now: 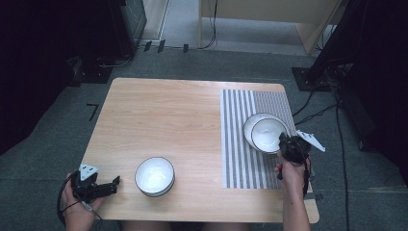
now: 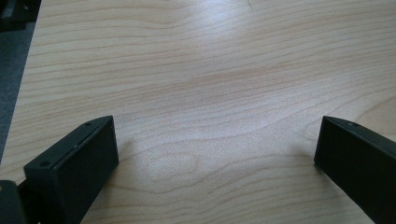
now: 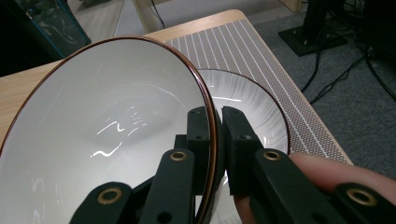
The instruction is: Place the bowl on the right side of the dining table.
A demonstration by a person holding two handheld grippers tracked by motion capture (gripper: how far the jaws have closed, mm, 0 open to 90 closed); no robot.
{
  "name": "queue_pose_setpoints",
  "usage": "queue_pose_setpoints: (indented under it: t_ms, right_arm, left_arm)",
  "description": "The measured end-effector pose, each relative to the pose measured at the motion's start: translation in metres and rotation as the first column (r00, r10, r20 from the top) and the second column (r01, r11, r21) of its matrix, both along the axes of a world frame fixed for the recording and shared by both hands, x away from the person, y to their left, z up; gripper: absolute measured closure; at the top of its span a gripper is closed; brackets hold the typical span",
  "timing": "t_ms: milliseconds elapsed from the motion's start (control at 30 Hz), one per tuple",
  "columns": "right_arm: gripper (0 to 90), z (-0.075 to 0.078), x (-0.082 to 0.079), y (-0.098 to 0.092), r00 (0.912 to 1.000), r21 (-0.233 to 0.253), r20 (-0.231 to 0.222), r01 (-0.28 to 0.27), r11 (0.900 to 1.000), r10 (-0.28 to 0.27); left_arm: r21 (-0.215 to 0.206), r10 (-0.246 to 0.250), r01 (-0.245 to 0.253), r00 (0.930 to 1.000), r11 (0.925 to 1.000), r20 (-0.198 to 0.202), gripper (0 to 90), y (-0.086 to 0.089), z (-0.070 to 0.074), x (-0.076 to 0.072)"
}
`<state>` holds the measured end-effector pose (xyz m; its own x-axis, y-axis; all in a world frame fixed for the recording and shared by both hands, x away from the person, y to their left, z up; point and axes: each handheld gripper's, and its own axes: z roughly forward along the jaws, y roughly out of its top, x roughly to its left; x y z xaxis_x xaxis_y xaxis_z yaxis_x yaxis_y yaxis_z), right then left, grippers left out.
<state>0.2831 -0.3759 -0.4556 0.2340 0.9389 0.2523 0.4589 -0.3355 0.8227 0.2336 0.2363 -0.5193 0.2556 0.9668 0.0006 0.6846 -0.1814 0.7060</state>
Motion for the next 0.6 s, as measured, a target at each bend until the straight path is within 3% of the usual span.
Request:
queue_pose_setpoints:
  t_ms: [333, 600]
  right_arm:
    - [83.4, -0.011, 0.007, -0.004, 0.9995, -0.008, -0.027, 0.017, 1.0, -0.017]
    - [83.4, -0.016, 0.013, -0.006, 0.9989, 0.012, -0.039, 0.027, 1.0, -0.027]
  left_arm:
    - [0.0, 0.0, 0.0, 1.0, 1.0, 0.0, 0.0, 0.0, 0.0, 0.0]
    - [0.0, 0.0, 0.0, 1.0, 1.0, 0.0, 0.0, 0.0, 0.0, 0.0]
